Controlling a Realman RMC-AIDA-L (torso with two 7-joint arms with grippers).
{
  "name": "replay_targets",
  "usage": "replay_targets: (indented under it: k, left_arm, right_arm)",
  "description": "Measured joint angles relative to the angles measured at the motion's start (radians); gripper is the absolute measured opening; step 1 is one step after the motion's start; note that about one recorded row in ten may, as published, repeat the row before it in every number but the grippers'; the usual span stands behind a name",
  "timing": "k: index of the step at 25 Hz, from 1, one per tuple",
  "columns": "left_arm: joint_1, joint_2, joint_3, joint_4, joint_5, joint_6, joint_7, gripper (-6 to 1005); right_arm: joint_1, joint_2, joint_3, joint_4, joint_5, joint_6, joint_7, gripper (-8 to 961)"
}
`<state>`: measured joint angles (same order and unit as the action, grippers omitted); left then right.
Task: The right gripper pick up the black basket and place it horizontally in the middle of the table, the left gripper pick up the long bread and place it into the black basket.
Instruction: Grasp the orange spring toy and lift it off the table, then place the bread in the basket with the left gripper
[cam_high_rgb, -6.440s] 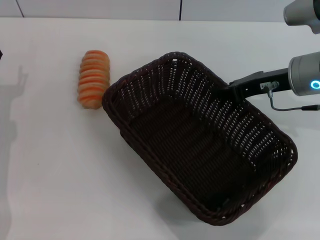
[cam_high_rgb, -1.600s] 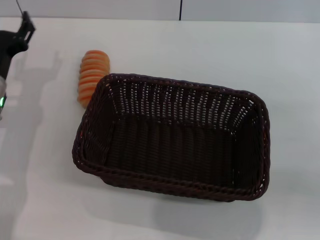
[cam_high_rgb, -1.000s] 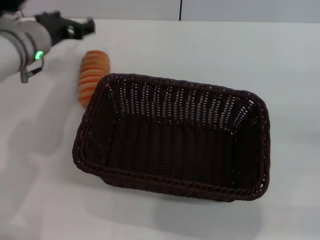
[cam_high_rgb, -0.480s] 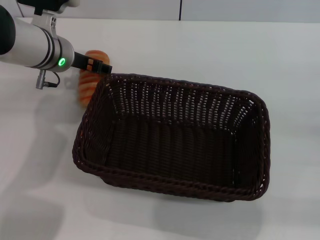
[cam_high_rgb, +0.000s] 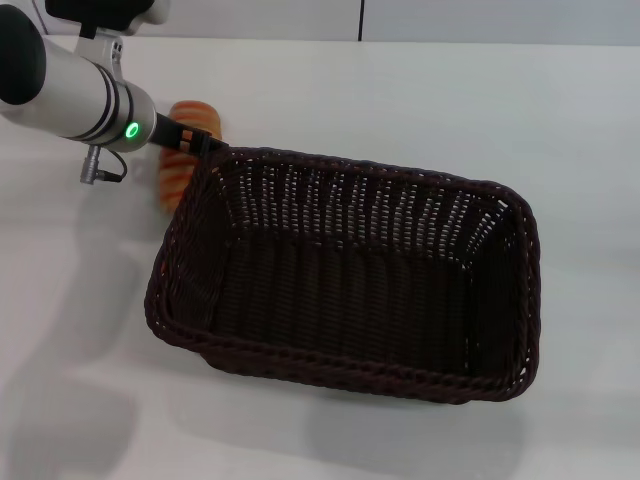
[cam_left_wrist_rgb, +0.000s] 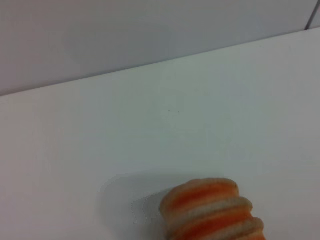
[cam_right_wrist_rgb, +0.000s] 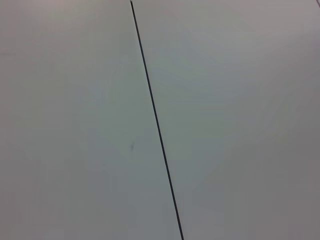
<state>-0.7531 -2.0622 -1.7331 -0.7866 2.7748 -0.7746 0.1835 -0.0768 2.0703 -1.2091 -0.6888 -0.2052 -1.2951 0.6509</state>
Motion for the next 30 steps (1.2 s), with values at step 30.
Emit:
replay_targets:
  k: [30]
  left_arm:
    - [0.459,0.001,0.075,-0.972,-0.413,-0.254,0.329,551]
  right_arm:
    - [0.003,-0.003,0.015,-0.003,-0.002,-0.013,0.038,830]
